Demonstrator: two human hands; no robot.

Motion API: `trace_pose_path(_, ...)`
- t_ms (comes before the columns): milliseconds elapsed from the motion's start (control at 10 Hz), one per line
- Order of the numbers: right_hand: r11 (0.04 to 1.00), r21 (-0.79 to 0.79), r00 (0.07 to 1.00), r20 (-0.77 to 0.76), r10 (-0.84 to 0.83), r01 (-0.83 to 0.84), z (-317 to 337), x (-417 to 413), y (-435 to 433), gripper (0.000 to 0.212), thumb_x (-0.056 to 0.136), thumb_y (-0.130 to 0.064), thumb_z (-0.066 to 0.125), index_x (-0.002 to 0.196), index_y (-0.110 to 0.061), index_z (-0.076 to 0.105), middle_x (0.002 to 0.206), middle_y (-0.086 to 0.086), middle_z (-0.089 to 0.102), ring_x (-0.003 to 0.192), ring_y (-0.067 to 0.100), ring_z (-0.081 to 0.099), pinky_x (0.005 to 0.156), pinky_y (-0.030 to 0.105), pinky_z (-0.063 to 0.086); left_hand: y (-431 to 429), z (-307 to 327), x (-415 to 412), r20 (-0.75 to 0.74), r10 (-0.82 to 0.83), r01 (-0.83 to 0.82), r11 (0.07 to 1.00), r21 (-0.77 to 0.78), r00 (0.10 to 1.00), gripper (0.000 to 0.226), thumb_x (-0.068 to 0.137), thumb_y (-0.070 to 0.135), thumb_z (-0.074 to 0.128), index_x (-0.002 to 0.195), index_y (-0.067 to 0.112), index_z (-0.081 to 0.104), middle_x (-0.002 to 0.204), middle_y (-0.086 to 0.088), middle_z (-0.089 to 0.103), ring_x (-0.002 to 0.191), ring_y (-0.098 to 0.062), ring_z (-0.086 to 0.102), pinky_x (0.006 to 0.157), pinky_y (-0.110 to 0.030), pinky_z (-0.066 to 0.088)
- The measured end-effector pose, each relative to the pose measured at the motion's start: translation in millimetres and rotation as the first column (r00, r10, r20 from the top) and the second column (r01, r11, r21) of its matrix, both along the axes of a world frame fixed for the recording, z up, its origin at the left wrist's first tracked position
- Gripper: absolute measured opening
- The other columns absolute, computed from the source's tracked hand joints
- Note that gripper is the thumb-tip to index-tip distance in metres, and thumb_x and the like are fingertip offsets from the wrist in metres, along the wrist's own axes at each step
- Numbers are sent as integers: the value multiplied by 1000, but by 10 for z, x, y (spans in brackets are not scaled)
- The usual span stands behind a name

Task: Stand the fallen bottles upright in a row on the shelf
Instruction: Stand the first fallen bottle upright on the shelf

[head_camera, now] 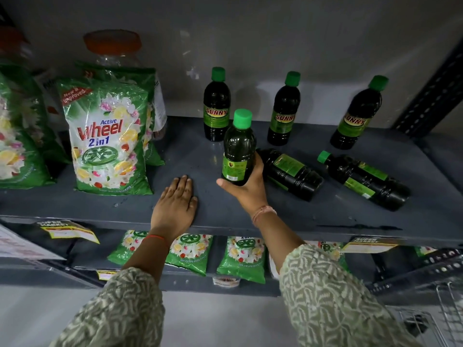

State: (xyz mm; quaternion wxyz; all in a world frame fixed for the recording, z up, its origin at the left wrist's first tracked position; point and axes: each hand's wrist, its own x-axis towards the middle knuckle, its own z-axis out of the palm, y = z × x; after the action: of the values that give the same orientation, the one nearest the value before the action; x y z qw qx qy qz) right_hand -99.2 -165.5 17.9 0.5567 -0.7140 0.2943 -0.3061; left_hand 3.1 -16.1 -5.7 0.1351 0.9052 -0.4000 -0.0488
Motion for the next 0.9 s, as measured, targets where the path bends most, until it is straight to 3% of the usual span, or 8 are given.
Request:
trace_pose_path(100,984,-129,989,-62,-133,124,-18,43,50,106,49,-33,88,134,-12,28,133,11,38,125,23,35,105,34,33,-2,8,2,3,1,-1,1000,1,1000,54,97,28,27,145,9,13,158,-7,12,146,-21,8,121,-36,8)
trace_pose_path(200,993,-36,993,-27,-112,111,-37,7,-19,78,55,-17,86,117,-11,38,117,8,53,112,25,53,92,32,46,-3,7,3,1,0,0,1000,1,1000,54,97,29,27,145,10,13,158,-6,11,146,-20,7,120,-35,7)
trace_pose_path(300,996,84,999,-47,16,-12,-52,-74,-153,63,68,0,75,118,-8,37,114,10,58,113,28,55,96,34,45,-2,10,-1,4,5,-5,1000,-13,1000,54,97,28,28,145,10,14,158,-6,13,146,-20,9,120,-35,7)
trace_pose_path(400,989,115,993,-57,102,-95,-80,-146,-222,62,80,9,58,134,-5,32,134,14,49,126,24,46,110,40,34,-6,12,-5,5,1,-1,1000,-16,1000,53,97,28,29,145,10,15,158,-7,13,146,-21,9,120,-35,7)
trace_pose_path(500,991,103,996,-22,83,-80,-74,-180,-167,65,79,0,64,136,-10,34,133,8,50,126,21,46,107,33,36,-9,7,-3,12,0,0,1000,-7,1000,54,97,28,28,145,10,14,158,-7,13,146,-21,9,120,-35,7)
trace_pose_path(600,997,-31,996,-57,-73,71,-31,-63,-35,85,56,-25,85,128,-10,41,126,10,52,118,23,49,102,38,42,-1,-1,2,26,-6,6,1000,-4,1000,54,97,28,27,145,9,13,158,-7,12,146,-21,8,120,-35,7)
trace_pose_path(700,966,-138,964,-123,-237,220,-29,45,30,90,51,-30,87,123,-4,40,124,16,47,117,30,44,101,42,40,3,4,-3,22,-9,8,1000,6,1000,54,97,29,26,145,10,11,158,-7,10,146,-20,7,120,-34,6)
trace_pose_path(900,990,-36,983,-118,-140,137,-58,-31,-120,58,67,-10,77,117,-7,48,116,13,61,107,26,57,88,28,44,-7,10,0,16,-1,0,1000,1,1000,54,97,29,26,145,10,11,158,-6,10,146,-19,7,119,-32,4)
